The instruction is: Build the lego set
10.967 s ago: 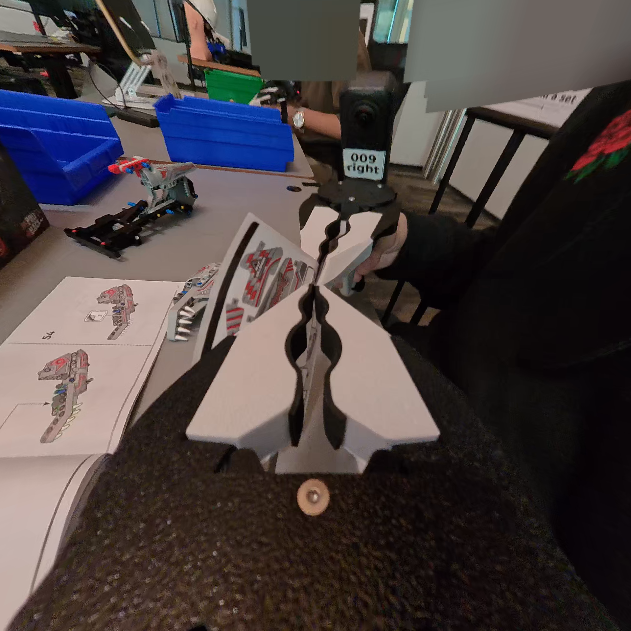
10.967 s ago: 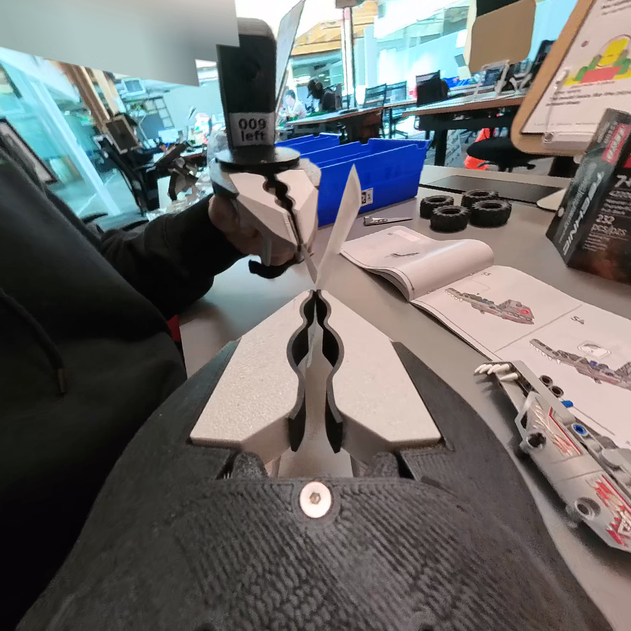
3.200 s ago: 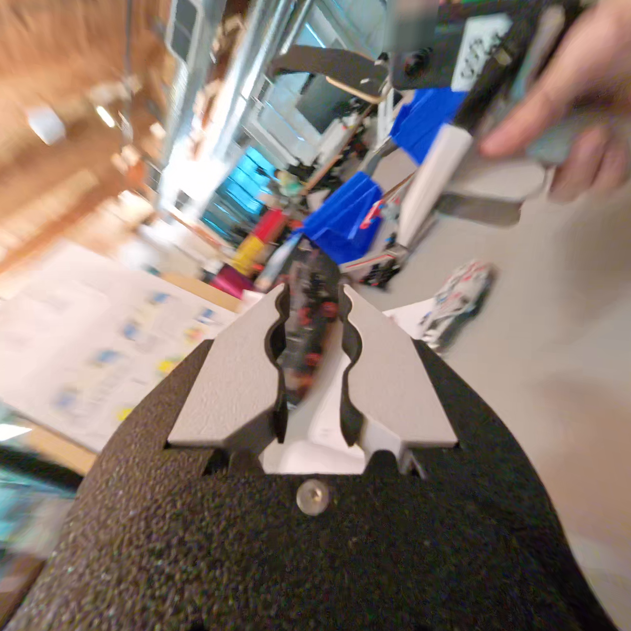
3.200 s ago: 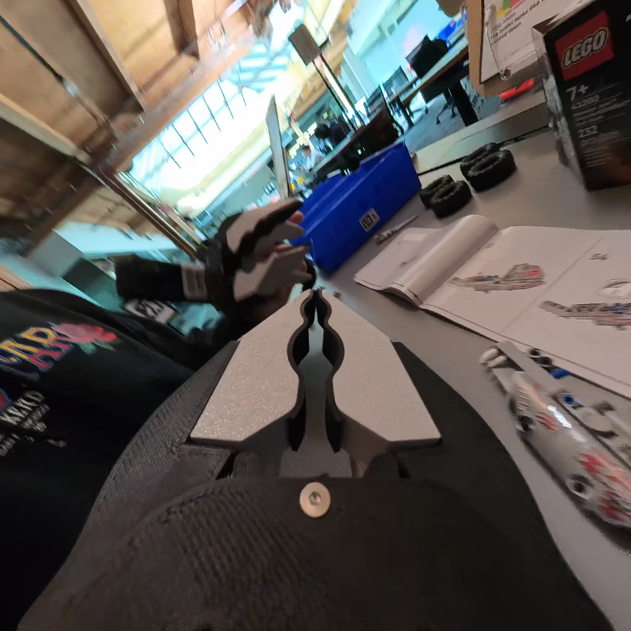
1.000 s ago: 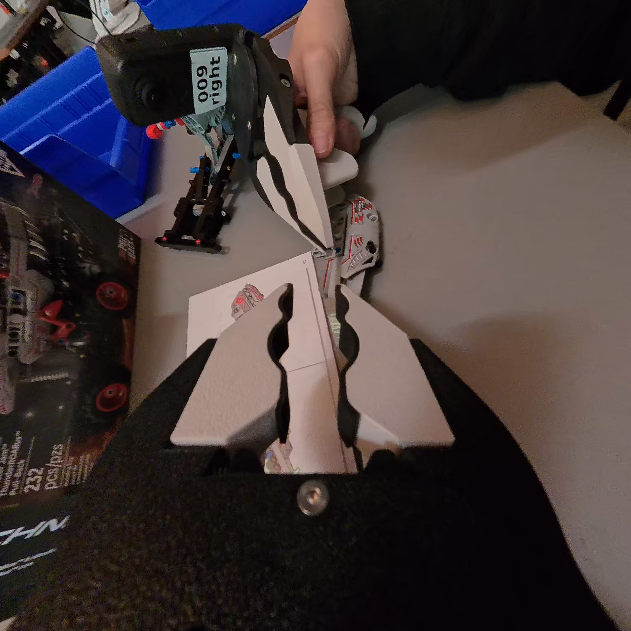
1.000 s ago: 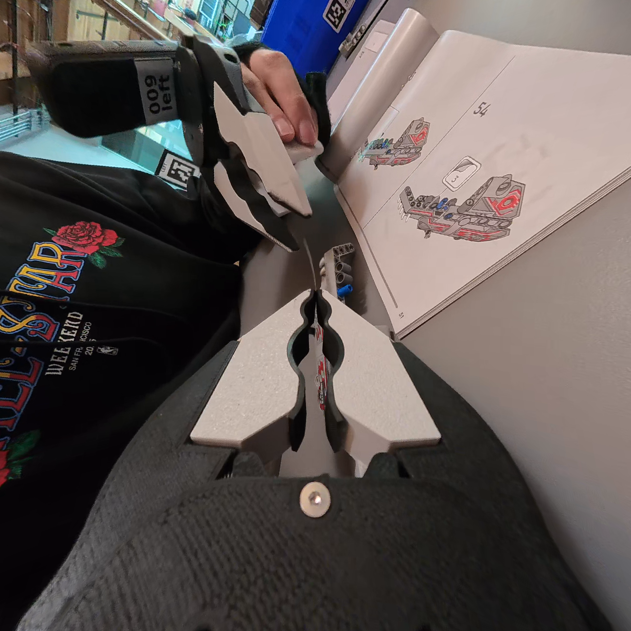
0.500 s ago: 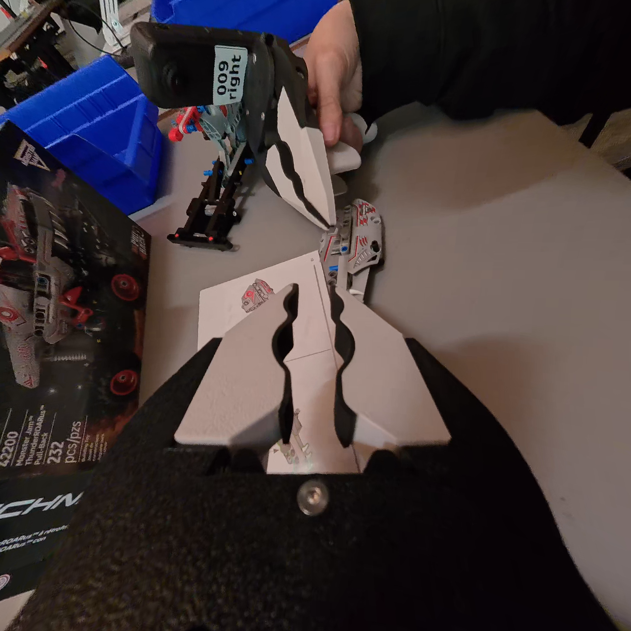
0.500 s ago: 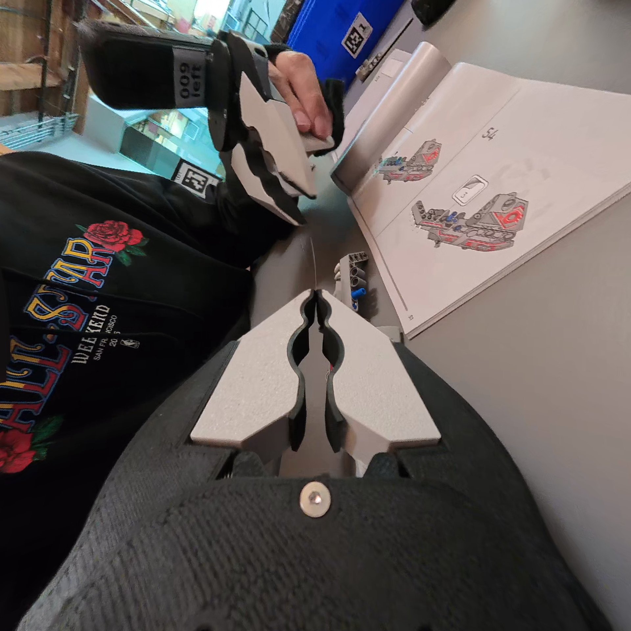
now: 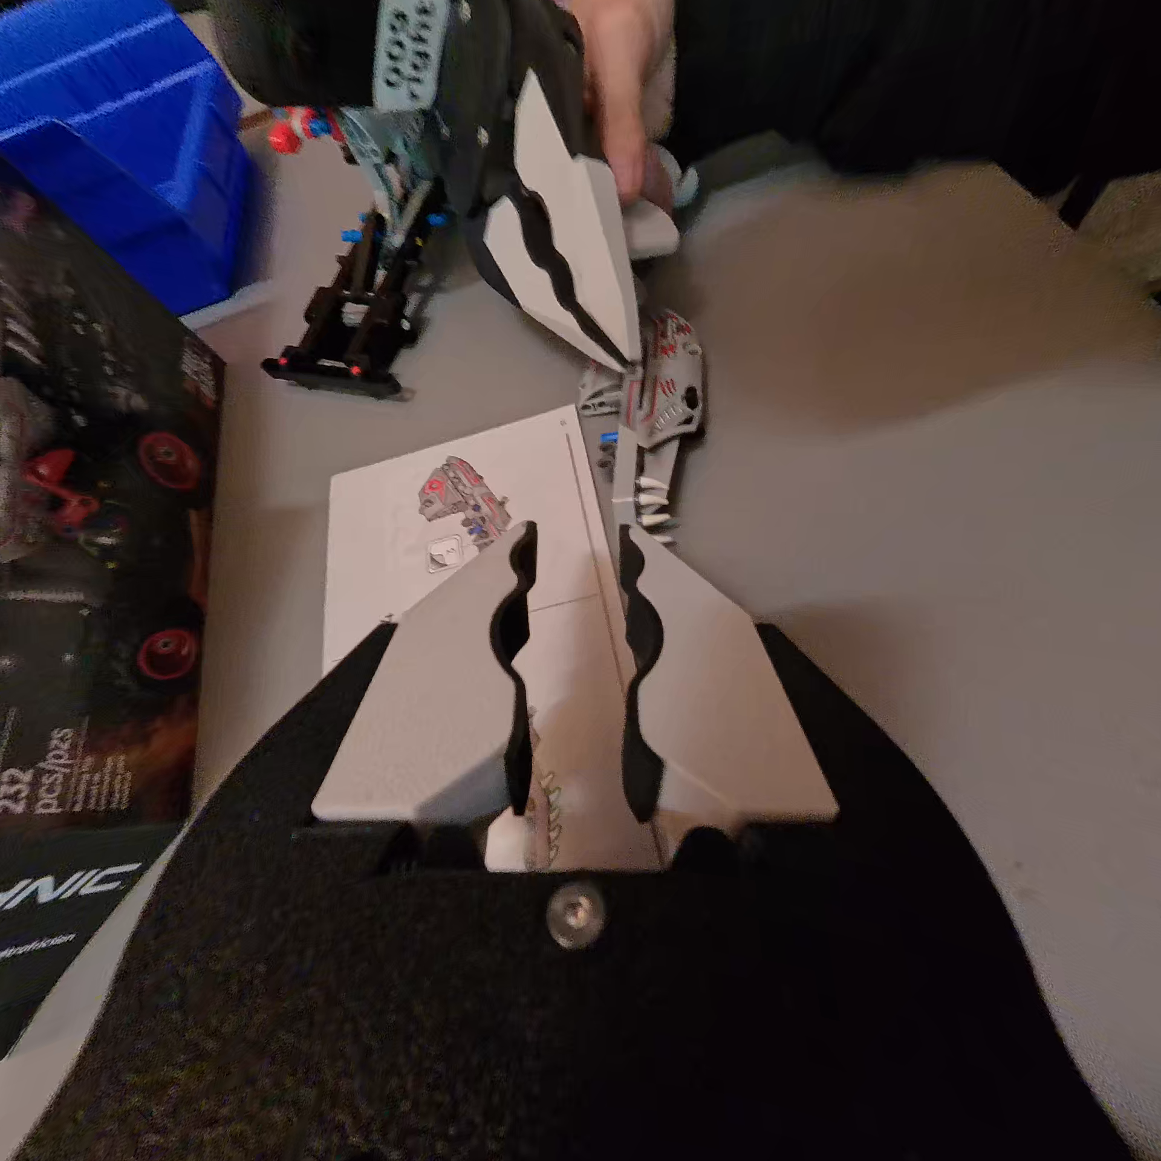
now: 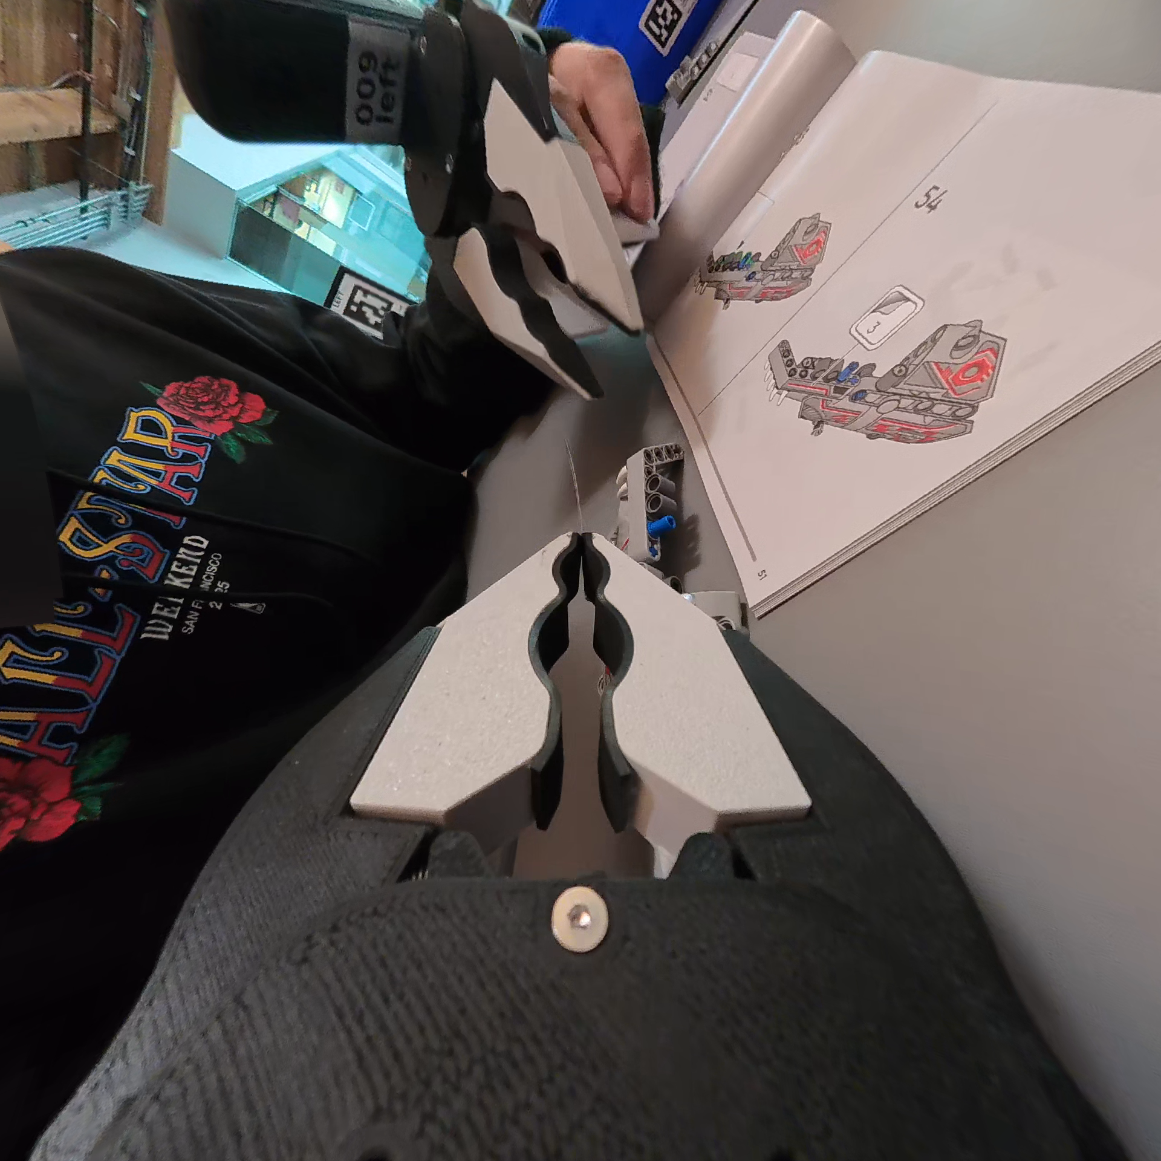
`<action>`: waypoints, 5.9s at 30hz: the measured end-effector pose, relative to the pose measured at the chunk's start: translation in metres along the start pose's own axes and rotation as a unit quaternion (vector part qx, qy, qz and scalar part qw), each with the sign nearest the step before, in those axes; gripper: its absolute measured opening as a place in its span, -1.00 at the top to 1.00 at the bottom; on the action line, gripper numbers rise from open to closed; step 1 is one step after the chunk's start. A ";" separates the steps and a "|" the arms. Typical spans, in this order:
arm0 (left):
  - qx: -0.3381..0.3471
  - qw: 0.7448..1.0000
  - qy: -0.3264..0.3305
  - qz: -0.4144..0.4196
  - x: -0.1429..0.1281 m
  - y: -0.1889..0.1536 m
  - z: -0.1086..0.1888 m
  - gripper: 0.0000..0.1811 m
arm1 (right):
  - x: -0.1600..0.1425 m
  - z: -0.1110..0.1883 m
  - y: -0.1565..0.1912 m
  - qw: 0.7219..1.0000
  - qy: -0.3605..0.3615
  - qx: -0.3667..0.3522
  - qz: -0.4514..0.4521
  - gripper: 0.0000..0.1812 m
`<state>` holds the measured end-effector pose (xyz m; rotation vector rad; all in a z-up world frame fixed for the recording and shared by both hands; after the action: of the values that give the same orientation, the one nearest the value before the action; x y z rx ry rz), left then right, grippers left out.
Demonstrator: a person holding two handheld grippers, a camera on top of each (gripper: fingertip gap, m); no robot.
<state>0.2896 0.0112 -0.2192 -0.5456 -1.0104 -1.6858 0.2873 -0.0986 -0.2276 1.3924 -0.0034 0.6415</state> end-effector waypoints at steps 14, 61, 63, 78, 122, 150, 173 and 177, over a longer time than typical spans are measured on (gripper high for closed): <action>-0.011 0.998 0.059 -0.024 -0.013 -0.015 -0.024 0.66 | 0.001 0.006 -0.002 0.998 0.018 -0.038 -0.051 1.00; 0.013 0.999 -0.012 -0.035 0.010 -0.013 -0.022 0.82 | 0.008 -0.004 0.003 0.978 0.081 -0.068 -0.178 1.00; 0.013 0.999 -0.009 -0.040 0.009 -0.014 -0.024 0.82 | 0.008 -0.001 0.001 0.978 0.081 -0.074 -0.179 1.00; 0.013 0.999 -0.009 -0.043 0.005 -0.016 -0.024 0.76 | 0.005 -0.005 -0.004 0.973 0.084 -0.069 -0.203 1.00; 0.016 0.999 -0.018 -0.032 0.005 -0.015 -0.024 0.78 | 0.007 0.000 -0.010 0.972 0.100 -0.095 -0.192 1.00; 0.025 0.998 -0.005 -0.050 0.005 -0.016 -0.027 0.78 | 0.005 -0.001 -0.012 0.971 0.093 -0.100 -0.196 1.00; -0.011 0.996 -0.017 0.088 0.015 -0.010 -0.026 0.83 | 0.005 -0.002 -0.014 0.971 0.085 -0.105 -0.199 1.00; -0.026 0.996 -0.022 0.087 0.013 -0.012 -0.028 0.81 | 0.005 -0.002 -0.014 0.970 0.087 -0.105 -0.200 1.00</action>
<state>0.2771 -0.0182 -0.2283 -0.6883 -0.9258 -1.5545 0.2965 -0.0953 -0.2388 1.0866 0.3345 0.4088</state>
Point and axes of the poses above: each gripper's, where its closed fingertips meet, z back along the fingers, x out of its top, y = z × x across the jaws, the point moved 3 cm from there along z, back along the fingers, and after that the axes turned 12 degrees about -z, right-handed, at the moved point
